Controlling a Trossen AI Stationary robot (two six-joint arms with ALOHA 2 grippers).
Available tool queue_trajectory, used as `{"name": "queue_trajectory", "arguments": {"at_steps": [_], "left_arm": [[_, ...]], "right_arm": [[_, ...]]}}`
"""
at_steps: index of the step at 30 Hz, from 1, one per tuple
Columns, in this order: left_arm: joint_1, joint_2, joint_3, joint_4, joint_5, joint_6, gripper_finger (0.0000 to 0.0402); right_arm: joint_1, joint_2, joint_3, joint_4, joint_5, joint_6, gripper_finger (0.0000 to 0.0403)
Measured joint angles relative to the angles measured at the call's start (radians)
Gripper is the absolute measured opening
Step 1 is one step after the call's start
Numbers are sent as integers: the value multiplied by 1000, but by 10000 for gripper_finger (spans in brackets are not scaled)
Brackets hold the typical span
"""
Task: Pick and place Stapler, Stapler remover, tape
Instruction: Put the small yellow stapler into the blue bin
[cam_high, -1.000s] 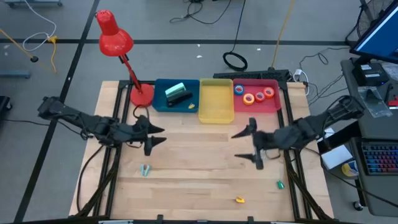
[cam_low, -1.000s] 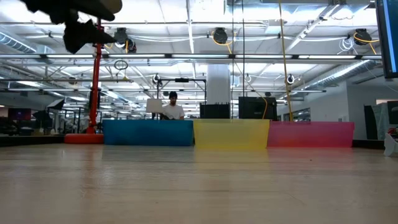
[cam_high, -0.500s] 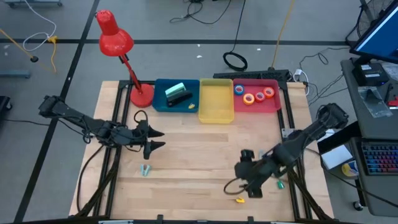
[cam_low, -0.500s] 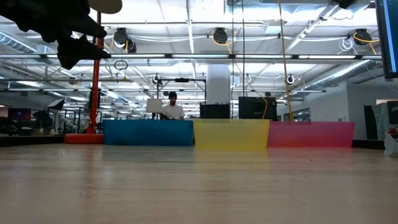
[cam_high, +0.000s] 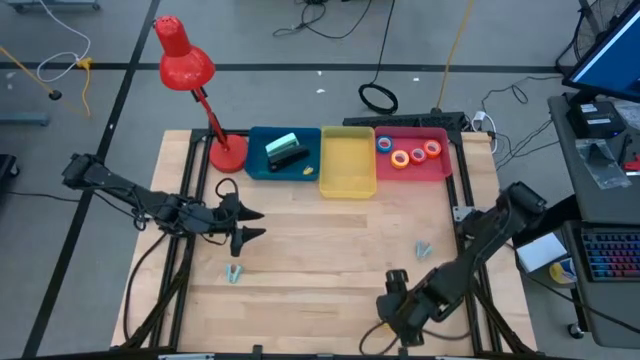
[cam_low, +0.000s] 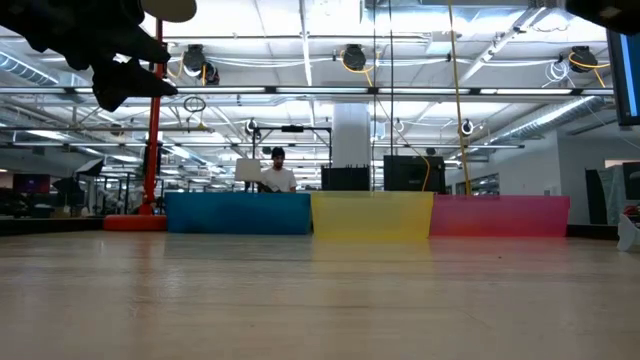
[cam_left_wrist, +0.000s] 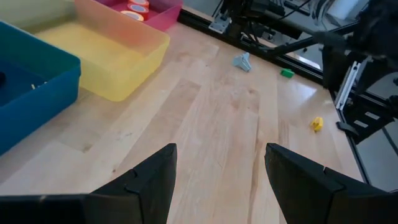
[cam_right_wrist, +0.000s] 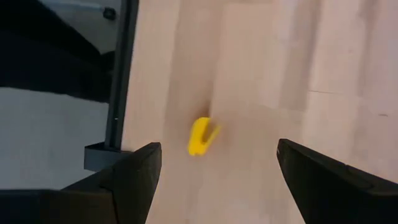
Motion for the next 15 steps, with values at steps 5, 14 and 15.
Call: {"name": "queue_trajectory", "arguments": {"at_steps": [5,14,15], "left_arm": [[0,0,0,0,0,0,244],[0,0,0,-1,8,-1,244],[0,0,0,-1,15,0,244]], "right_arm": [[16,68,0,78,0,24,309],[20,166,0,151,-38,149,309],[22,172,-1,150,-40,152,309]]}}
